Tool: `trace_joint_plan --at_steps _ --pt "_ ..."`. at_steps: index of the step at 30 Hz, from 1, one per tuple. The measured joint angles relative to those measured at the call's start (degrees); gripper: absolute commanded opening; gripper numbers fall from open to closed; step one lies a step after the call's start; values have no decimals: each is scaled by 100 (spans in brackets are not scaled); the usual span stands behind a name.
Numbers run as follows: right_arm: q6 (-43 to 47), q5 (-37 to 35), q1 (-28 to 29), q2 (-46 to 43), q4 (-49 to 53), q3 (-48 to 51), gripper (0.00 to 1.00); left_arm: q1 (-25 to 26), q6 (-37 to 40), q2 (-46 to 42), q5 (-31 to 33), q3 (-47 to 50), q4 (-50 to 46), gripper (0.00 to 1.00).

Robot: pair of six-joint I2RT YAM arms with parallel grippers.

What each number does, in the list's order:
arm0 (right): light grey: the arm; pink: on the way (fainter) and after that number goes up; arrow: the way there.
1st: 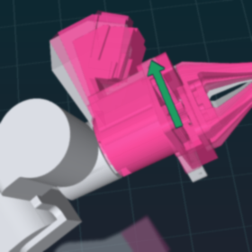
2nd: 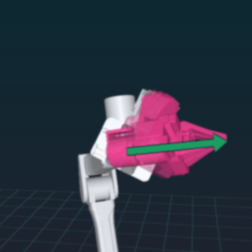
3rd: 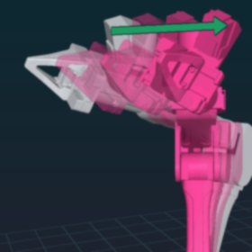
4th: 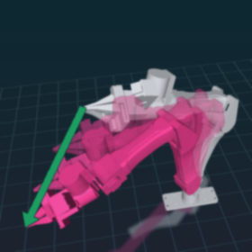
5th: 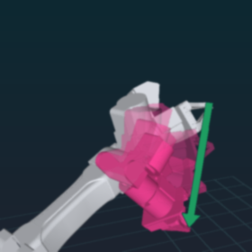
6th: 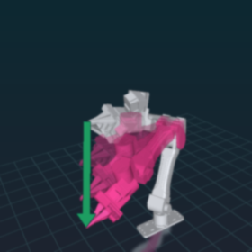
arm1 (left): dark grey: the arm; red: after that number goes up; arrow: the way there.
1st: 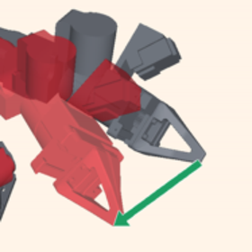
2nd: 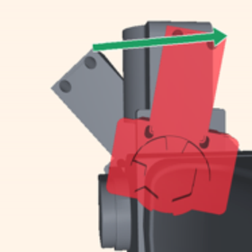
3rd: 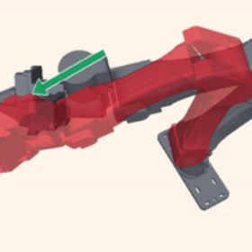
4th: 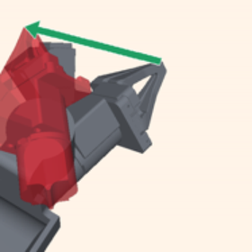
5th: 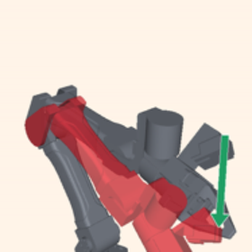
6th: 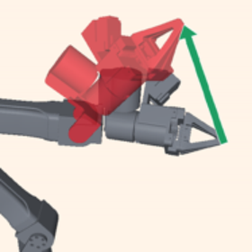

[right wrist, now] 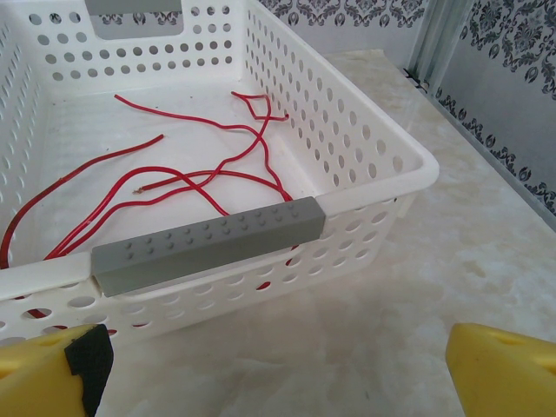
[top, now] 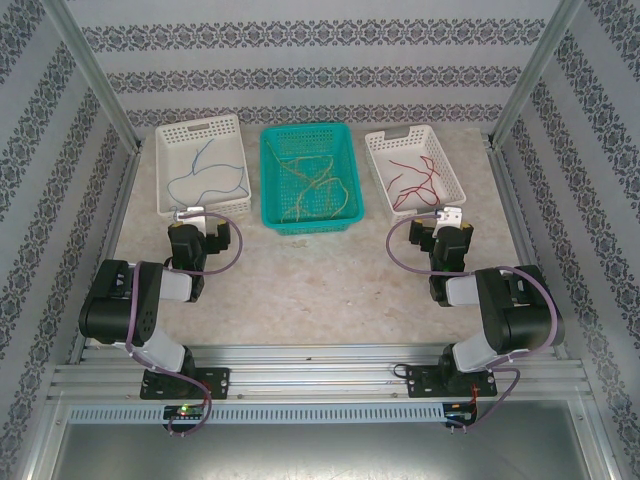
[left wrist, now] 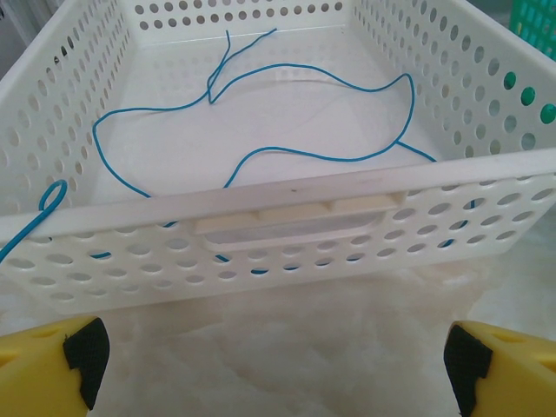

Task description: Untangle the cables

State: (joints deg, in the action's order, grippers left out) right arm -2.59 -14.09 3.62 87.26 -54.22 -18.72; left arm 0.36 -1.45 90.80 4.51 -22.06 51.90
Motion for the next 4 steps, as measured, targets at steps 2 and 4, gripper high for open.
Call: trace_joint_plan --at_steps 2,4 --pt "0 0 0 0 0 0 98 0 0 0 -4 0 0 100" --pt "2 0 0 0 0 0 98 0 0 0 -9 0 0 100"
